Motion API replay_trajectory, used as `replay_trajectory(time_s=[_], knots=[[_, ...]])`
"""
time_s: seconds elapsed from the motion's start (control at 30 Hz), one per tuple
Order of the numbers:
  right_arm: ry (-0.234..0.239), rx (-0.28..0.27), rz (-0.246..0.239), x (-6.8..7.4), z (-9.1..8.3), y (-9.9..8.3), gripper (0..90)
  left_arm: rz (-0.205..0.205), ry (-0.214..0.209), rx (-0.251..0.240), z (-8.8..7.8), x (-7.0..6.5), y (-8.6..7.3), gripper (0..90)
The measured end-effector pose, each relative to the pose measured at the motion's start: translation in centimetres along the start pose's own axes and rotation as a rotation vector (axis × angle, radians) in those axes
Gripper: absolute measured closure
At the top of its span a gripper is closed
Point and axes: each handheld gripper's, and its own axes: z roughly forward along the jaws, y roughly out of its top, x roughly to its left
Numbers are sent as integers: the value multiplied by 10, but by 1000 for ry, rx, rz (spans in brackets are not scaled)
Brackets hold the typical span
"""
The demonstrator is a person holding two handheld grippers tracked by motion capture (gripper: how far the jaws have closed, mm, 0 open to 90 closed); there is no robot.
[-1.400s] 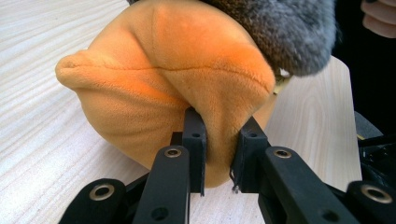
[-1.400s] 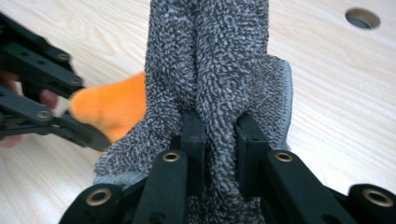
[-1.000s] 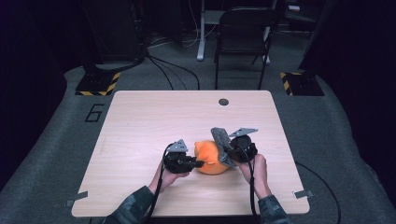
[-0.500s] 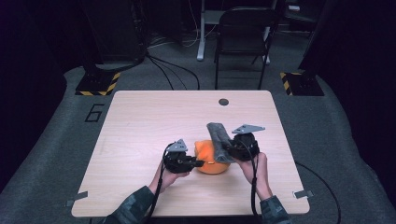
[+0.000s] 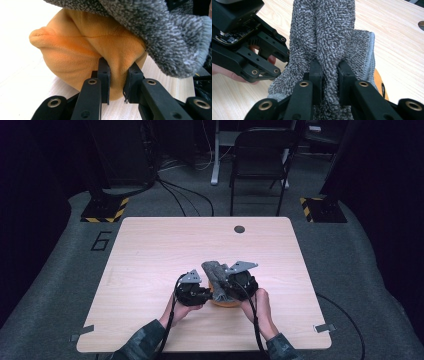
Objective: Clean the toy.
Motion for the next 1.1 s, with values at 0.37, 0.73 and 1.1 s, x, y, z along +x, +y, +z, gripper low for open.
replay_trajectory(time_s=[0.37, 0.73, 1.1], knots=[[-47, 36, 35, -27, -4, -8, 769, -5, -8, -8, 0, 1, 0, 776], [-119, 116, 162, -74, 5, -35, 770, 2, -9, -8, 1, 0, 0, 776], [-168, 205, 213, -94, 23, -57, 771, 4, -12, -12, 2, -1, 0, 776]])
